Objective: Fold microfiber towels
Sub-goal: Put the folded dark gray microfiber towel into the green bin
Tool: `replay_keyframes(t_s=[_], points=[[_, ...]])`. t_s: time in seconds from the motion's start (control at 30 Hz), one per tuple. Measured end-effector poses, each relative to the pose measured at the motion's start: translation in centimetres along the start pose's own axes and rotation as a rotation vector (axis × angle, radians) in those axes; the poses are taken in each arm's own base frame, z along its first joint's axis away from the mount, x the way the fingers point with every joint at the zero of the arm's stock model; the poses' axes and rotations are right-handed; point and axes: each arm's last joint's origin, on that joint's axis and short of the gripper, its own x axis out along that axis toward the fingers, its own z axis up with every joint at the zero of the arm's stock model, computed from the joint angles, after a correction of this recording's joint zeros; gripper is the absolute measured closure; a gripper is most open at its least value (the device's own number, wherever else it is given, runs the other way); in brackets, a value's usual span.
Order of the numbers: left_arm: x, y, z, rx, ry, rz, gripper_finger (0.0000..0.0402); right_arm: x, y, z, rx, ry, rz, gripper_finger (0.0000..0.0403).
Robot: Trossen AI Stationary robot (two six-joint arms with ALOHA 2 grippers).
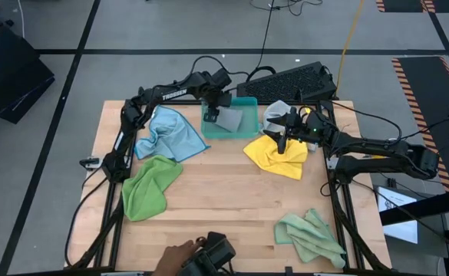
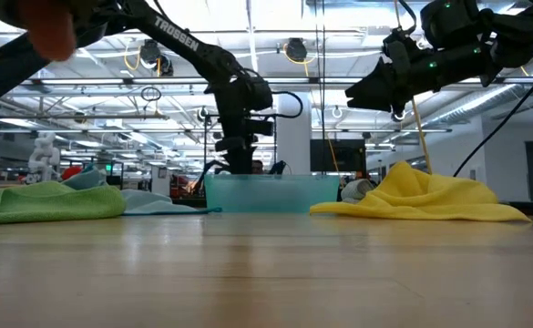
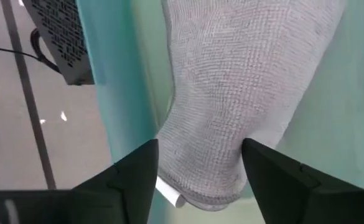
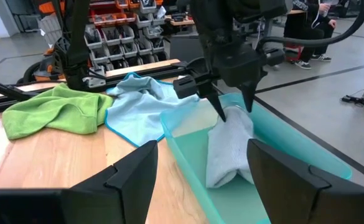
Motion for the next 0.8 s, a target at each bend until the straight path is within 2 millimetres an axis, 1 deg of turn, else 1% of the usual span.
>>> replay_keyframes(t_s=[0.13,0.23,0.3,0.4,0.47,0.53,0.6,0.63,0.7,0.77,0.8], points=[[0.0,-0.4,0.3,0.044,-0.002,-0.007,0.0186,0.0,0.0,0.0,0.000,0.003,0.000,0.0165],[0.0,-1.0,1.0,0.091,-0.022,-0.019,0.0192,0.0,0.0,-0.1,0.001,0.011,0.000,0.0165],[0.0,-1.3,1.5,0.104,-0.038,-0.018,0.0192,0.0,0.0,-0.1,0.002,0.012,0.000,0.0165],[0.1,-1.3,1.9,0.106,-0.083,-0.025,0.0177,0.0,0.0,-0.1,0.001,0.012,0.000,0.0165],[0.9,-1.1,2.0,0.112,-0.099,-0.016,0.0162,0.0,0.0,-0.1,0.001,0.011,0.001,0.0165],[2.1,-1.2,1.8,0.111,-0.061,-0.015,0.0150,0.0,0.0,-0.1,0.001,0.012,0.004,0.0165],[2.9,-1.4,1.7,0.124,-0.032,-0.025,0.0150,0.0,0.0,-0.2,0.002,0.017,0.004,0.0165],[3.0,-1.6,1.7,0.136,-0.022,-0.035,0.0158,0.0,0.0,-0.2,0.002,0.018,0.005,0.0165],[3.0,-1.7,1.7,0.151,-0.020,-0.038,0.0192,0.0,0.0,-0.2,-0.001,0.018,0.004,0.0165],[2.9,-1.8,1.9,0.168,-0.021,-0.035,0.0249,0.0,0.0,-0.1,-0.006,0.014,0.005,0.0165],[2.9,-1.9,2.0,0.177,-0.022,-0.036,0.0286,0.0,0.0,-0.1,-0.007,0.011,0.005,0.0165]])
